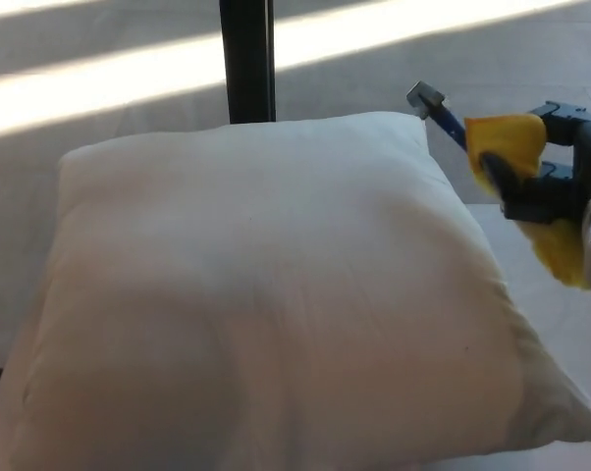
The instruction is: A hammer is kept on the right hand side and a pillow is kept on the left hand side on the desk infront of the robot and the robot uses its right hand to pick up the hammer and makes a downward swinging motion to hit the pillow
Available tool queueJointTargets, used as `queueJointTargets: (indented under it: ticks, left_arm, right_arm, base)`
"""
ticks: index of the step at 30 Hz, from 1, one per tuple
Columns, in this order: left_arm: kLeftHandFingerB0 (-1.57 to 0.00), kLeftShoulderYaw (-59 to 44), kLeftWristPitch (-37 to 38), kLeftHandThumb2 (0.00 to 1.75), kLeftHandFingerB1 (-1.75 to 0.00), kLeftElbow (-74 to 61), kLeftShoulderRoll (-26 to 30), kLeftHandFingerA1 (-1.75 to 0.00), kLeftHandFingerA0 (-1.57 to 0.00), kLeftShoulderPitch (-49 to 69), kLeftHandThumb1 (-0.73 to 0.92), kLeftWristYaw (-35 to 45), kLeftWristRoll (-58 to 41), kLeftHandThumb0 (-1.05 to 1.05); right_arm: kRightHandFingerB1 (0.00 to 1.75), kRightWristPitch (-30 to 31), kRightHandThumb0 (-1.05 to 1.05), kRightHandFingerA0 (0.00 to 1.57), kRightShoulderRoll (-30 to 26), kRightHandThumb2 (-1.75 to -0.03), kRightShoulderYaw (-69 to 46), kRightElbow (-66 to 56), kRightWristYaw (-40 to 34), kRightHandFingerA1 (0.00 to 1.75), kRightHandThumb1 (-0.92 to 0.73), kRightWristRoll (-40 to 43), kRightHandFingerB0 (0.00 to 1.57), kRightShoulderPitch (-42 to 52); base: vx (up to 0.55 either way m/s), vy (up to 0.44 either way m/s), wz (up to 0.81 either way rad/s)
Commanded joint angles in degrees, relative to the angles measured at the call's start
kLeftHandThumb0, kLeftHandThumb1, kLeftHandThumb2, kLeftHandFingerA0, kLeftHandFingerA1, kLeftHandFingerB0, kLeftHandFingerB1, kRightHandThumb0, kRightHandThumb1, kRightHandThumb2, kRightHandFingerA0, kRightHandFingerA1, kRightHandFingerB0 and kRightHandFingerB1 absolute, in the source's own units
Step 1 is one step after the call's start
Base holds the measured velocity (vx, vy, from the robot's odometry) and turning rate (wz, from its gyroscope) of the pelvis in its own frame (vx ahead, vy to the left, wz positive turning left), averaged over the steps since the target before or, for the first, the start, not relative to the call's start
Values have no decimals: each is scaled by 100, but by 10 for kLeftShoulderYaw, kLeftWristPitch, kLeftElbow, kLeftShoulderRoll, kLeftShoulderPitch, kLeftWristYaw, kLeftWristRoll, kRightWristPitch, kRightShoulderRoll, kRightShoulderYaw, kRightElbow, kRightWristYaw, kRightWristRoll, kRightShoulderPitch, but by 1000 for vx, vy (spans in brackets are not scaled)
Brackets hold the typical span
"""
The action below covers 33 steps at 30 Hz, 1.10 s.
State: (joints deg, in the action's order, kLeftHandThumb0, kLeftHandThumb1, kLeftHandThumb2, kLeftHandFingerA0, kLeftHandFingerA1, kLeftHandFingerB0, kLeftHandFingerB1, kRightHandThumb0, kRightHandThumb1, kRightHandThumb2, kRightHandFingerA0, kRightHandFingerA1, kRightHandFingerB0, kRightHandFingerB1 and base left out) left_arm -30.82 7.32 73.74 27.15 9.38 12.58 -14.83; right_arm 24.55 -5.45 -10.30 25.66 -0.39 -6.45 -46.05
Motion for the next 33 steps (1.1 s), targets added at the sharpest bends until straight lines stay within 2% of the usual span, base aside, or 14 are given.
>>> queueJointTargets:
  ticks: [1,5,8,14,17,19,20,21,25,28,30,31,32,33]
  left_arm:
    - [-70,-6,8,64,-51,5,4,-54,-81,7,77,-7,-7,-71]
    - [-71,-9,11,63,-52,2,1,-58,-83,10,77,-2,-11,-70]
    - [-69,-3,10,64,-50,-1,2,-56,-81,13,79,0,-6,-71]
    - [-70,-2,12,64,-50,0,1,-58,-83,12,78,-5,-4,-72]
    - [-69,4,11,64,-49,2,3,-55,-81,9,80,-5,2,-71]
    - [-68,6,13,64,-49,1,4,-56,-80,9,81,0,4,-70]
    - [-68,5,4,64,-48,1,5,-55,-80,6,80,-1,2,-71]
    - [-68,6,5,64,-48,0,5,-56,-81,6,80,-2,3,-72]
    - [-67,7,6,63,-49,-2,6,-54,-78,6,79,-2,3,-72]
    - [-72,-5,1,63,-51,3,4,-54,-82,1,77,-4,-9,-70]
    - [-71,0,6,64,-50,5,5,-55,-83,1,78,-7,-2,-71]
    - [-67,4,8,64,-48,4,7,-54,-79,2,80,-2,1,-71]
    - [-68,4,5,64,-48,1,8,-54,-79,2,80,-3,0,-71]
    - [-68,1,-1,64,-48,-2,7,-54,-79,1,80,-7,-4,-71]
  right_arm:
    - [173,237,-29,104,51,-117,-110,-38,42,175,-67,190,63,-92]
    - [175,317,-33,106,42,-114,-189,16,46,175,-70,254,67,-145]
    - [173,334,-32,108,35,-111,-225,48,39,175,-68,273,68,-175]
    - [165,326,-34,108,24,-104,-250,78,29,175,-72,274,70,-225]
    - [175,320,-37,111,19,-95,-252,90,26,175,-81,265,75,-257]
    - [171,323,-37,112,13,-98,-261,109,22,175,-78,263,76,-282]
    - [154,322,-37,109,10,-98,-267,127,14,175,-74,265,79,-319]
    - [158,318,-36,109,9,-105,-263,134,16,175,-69,261,79,-333]
    - [153,323,-38,108,15,-94,-270,143,6,175,-75,257,75,-369]
    - [157,327,-37,109,19,-97,-257,134,29,175,-76,257,75,-385]
    - [160,334,-36,107,20,-104,-248,125,38,175,-67,254,76,-385]
    - [156,337,-33,109,22,-110,-244,122,35,175,-65,250,84,-384]
    - [166,339,-34,110,22,-110,-240,120,35,175,-68,248,80,-382]
    - [166,341,-34,110,21,-110,-235,120,38,175,-68,246,80,-378]
  base:
    - [0,0,0]
    - [0,0,0]
    - [0,0,0]
    - [0,0,0]
    - [0,0,0]
    - [0,0,0]
    - [0,0,0]
    - [0,0,0]
    - [0,0,0]
    - [0,0,0]
    - [0,0,0]
    - [0,0,0]
    - [0,0,0]
    - [0,0,0]
